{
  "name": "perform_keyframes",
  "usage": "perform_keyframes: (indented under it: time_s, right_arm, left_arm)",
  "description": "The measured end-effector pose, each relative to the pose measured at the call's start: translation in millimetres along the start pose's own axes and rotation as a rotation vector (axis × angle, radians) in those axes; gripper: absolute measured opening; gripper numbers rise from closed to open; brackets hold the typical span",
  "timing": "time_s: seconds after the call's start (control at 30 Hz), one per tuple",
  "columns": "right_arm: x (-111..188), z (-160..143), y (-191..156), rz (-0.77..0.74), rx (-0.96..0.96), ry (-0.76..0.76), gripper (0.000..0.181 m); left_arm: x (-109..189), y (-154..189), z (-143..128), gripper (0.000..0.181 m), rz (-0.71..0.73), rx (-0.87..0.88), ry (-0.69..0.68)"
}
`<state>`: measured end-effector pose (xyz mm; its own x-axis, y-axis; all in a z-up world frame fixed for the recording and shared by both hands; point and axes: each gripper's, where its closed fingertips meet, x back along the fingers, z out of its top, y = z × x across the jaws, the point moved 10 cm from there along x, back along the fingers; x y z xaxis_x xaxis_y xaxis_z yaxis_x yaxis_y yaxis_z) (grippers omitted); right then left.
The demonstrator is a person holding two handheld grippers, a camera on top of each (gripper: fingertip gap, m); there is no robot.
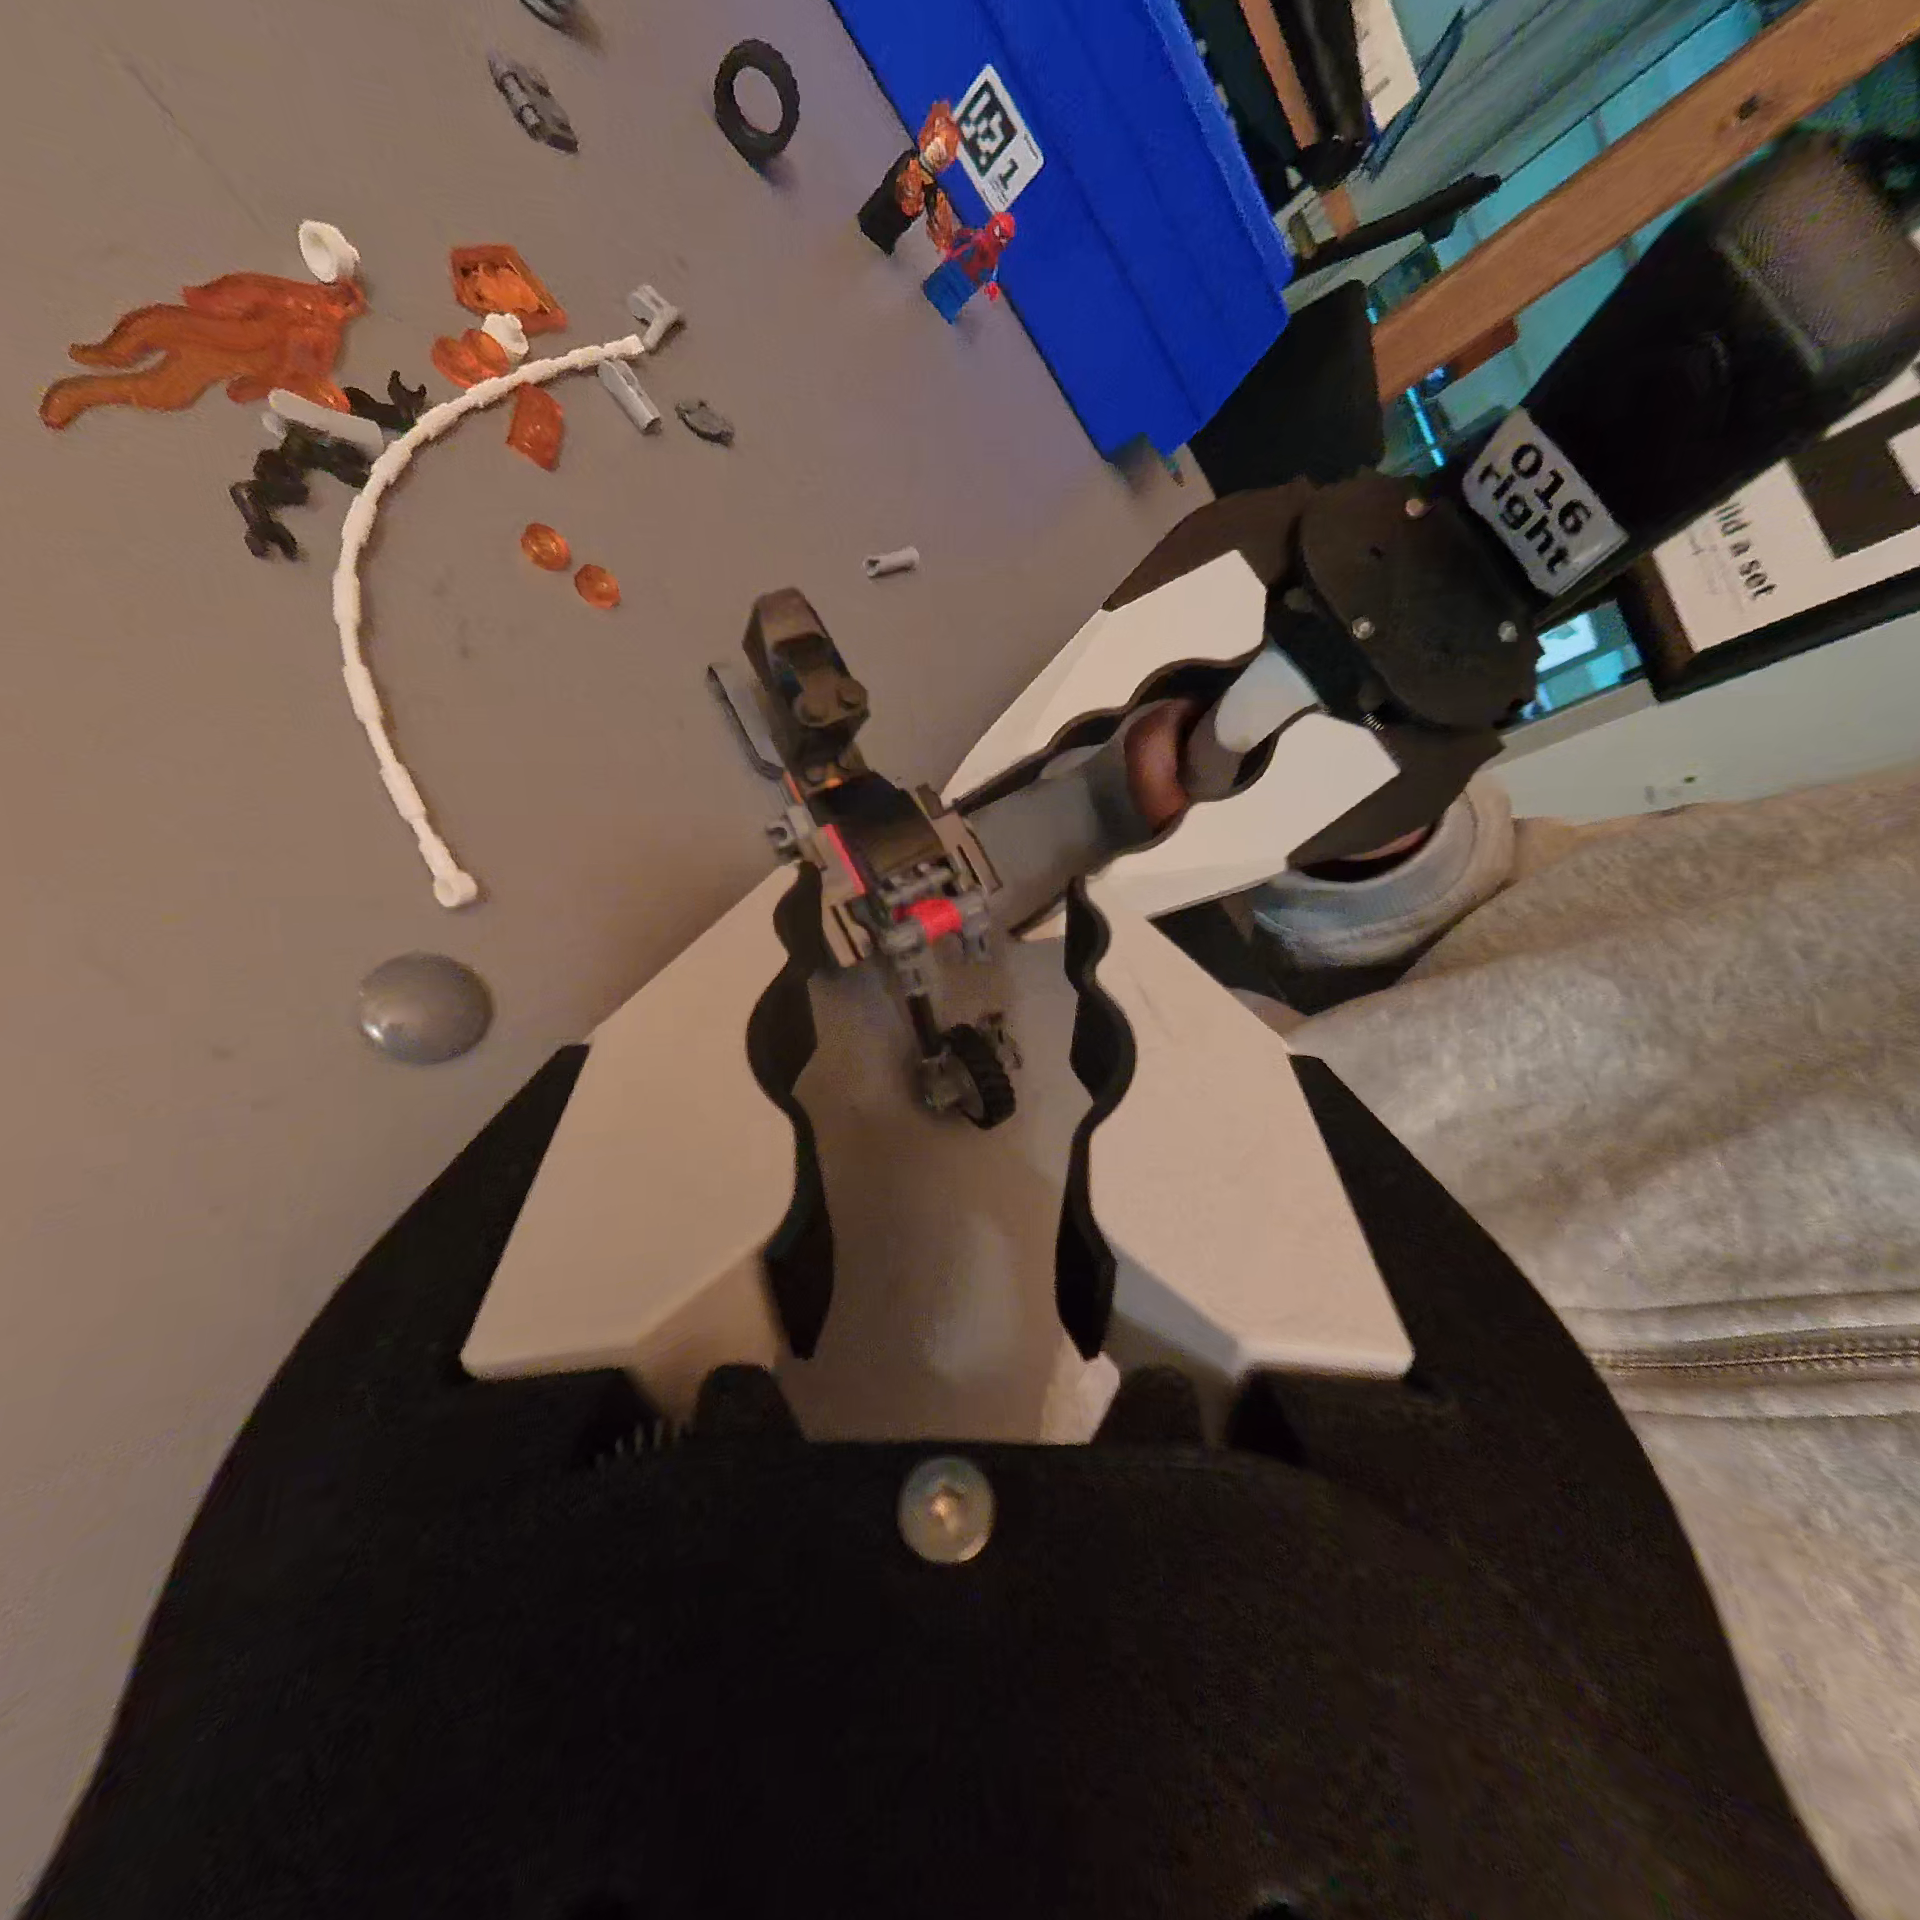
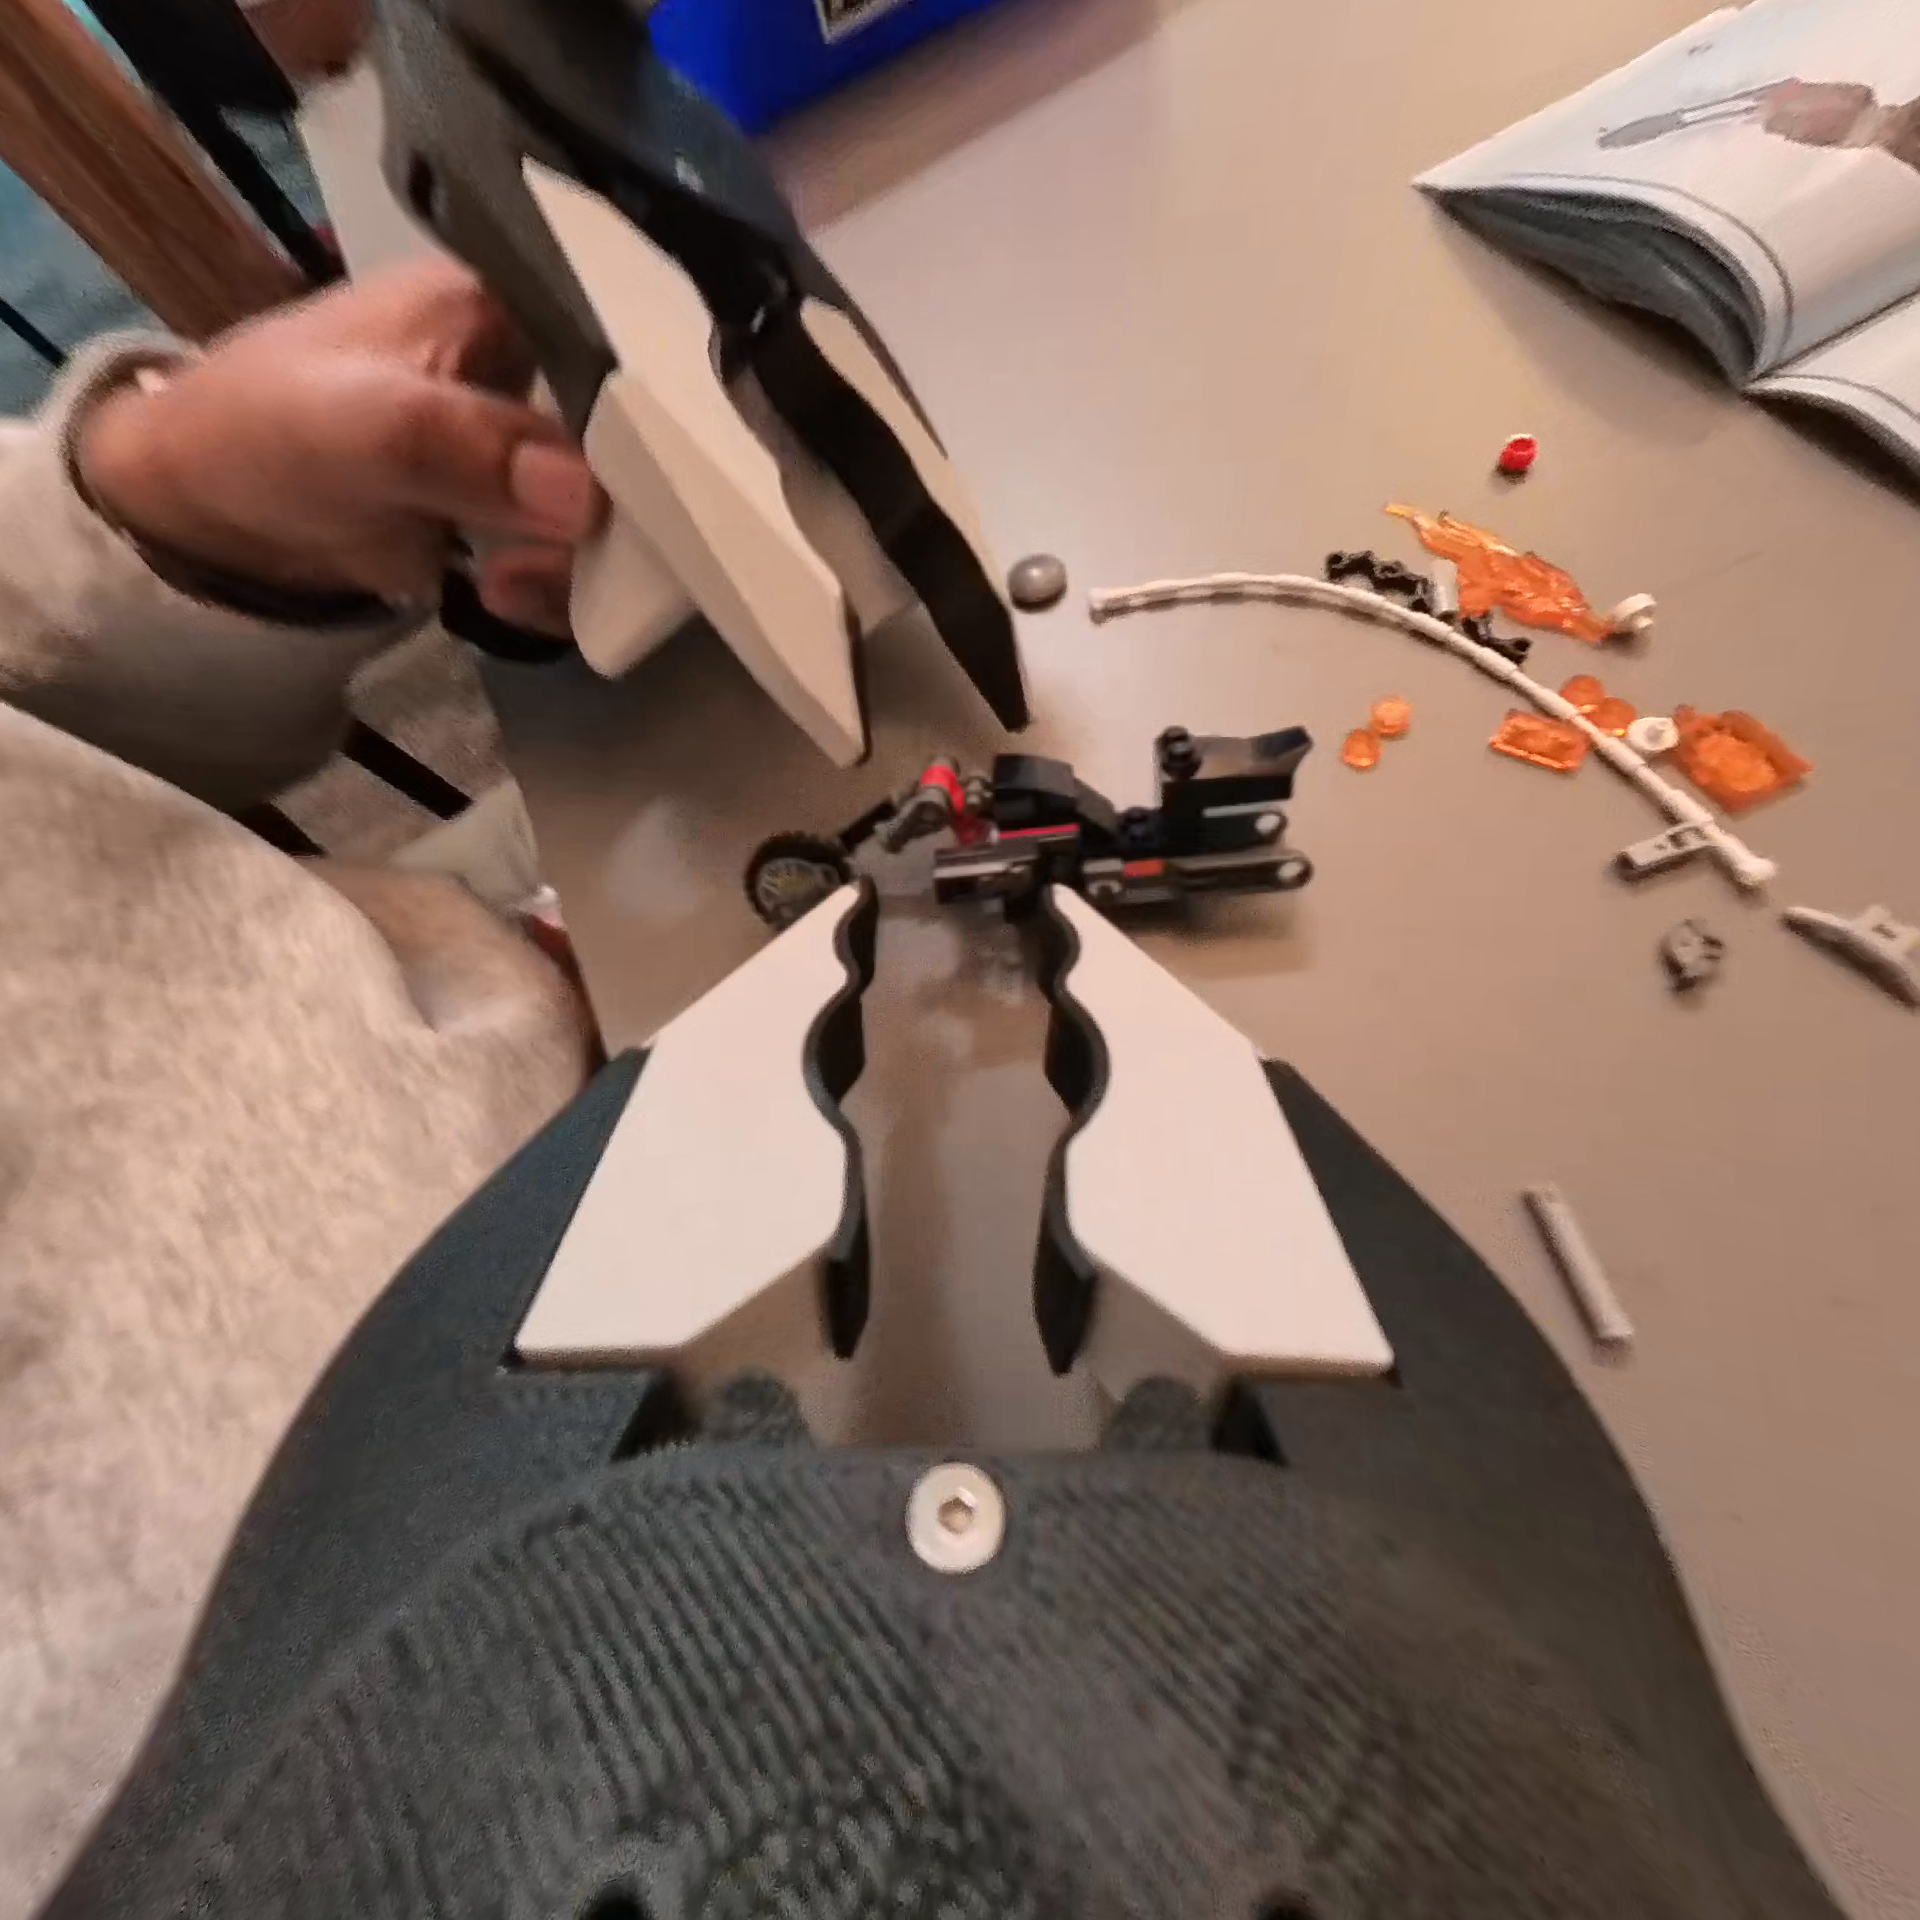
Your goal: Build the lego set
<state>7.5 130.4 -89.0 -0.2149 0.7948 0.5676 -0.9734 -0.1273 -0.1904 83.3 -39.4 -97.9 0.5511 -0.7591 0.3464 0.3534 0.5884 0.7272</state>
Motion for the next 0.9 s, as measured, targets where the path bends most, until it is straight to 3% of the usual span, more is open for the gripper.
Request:
perform_keyframes:
  time_s: [0.23,0.47,0.73,0.9]
  right_arm:
    - [4.8,-6.0,-10.1,-0.057,0.093,-0.055,0.035]
    - [-0.2,-8.5,-15.5,-0.068,0.078,0.005,0.033]
    - [-7.1,-8.8,-26.6,-0.061,0.094,0.018,0.015]
    - [-6.7,-10.3,-26.6,-0.035,0.088,0.009,0.026]
  left_arm:
    - [0.6,5.3,-13.7,0.060,0.083,-0.057,0.005]
    - [-7.7,10.4,-17.3,0.061,0.114,-0.052,-0.035]
    - [-11.7,13.9,-12.5,0.054,0.114,-0.107,-0.088]
    - [-19.3,11.0,0.5,0.058,0.063,-0.129,-0.136]
